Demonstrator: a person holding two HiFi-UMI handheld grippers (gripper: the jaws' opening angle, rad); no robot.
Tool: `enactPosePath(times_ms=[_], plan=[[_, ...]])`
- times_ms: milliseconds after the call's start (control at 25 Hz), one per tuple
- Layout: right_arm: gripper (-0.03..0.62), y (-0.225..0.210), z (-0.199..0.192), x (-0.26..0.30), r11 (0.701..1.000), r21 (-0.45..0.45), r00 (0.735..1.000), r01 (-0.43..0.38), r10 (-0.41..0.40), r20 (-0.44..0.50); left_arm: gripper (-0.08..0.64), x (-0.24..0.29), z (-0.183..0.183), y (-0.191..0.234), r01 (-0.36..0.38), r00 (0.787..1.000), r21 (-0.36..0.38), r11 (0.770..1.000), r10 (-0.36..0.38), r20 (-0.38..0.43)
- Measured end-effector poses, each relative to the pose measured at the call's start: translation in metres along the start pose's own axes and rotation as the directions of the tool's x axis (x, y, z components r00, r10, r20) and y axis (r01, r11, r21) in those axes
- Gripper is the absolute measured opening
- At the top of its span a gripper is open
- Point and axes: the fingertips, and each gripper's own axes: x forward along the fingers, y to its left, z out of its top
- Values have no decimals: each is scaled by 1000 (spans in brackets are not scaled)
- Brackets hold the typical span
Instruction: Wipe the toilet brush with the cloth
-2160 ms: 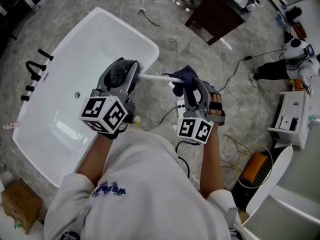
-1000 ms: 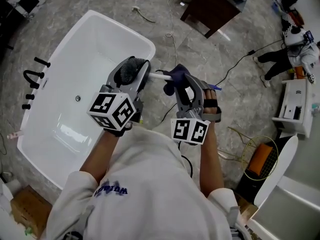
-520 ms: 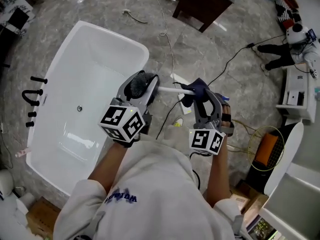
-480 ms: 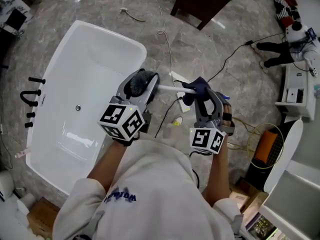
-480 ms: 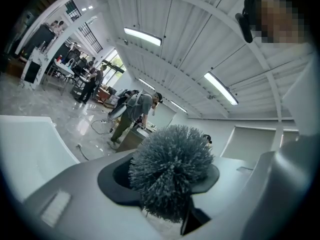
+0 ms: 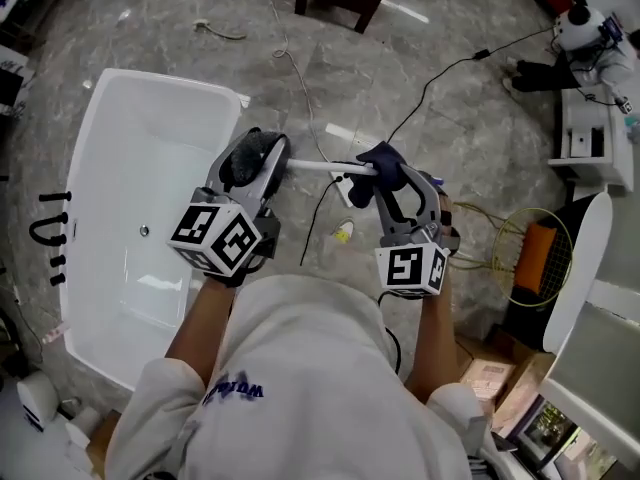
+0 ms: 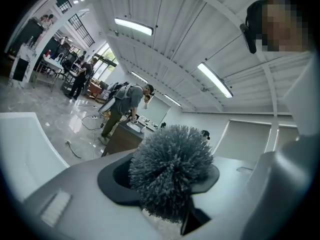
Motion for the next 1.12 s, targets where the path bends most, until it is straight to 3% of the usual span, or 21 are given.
enactPosePath(times_ms=[280, 440, 600, 720, 840, 1120], plan=[[176, -43, -61, -5, 1000, -3, 1000, -2, 2, 23, 202, 34, -11, -40, -50, 999, 46, 998, 51, -8], [172, -58, -82, -1, 1000, -1, 999, -15, 15, 41, 202, 39, -16, -40, -93, 996, 24, 995, 92, 16], [169, -74, -99, -4, 991, 113, 992, -77, 64, 112, 202, 44, -28, -46, -120, 992, -7, 993, 120, 41], [161, -81, -108, -9, 983, 139, 983, -116, 94, 160, 202, 48, -37, -50, -134, 989, -27, 991, 135, 56], [99, -89, -113, -13, 967, 208, 969, -149, 100, 226, 202, 53, -44, -49, -136, 988, -56, 989, 140, 67], [78, -124, -167, -30, 958, 282, 992, -44, 8, 125, 202, 74, -63, -68, -100, 992, -83, 992, 106, 72]])
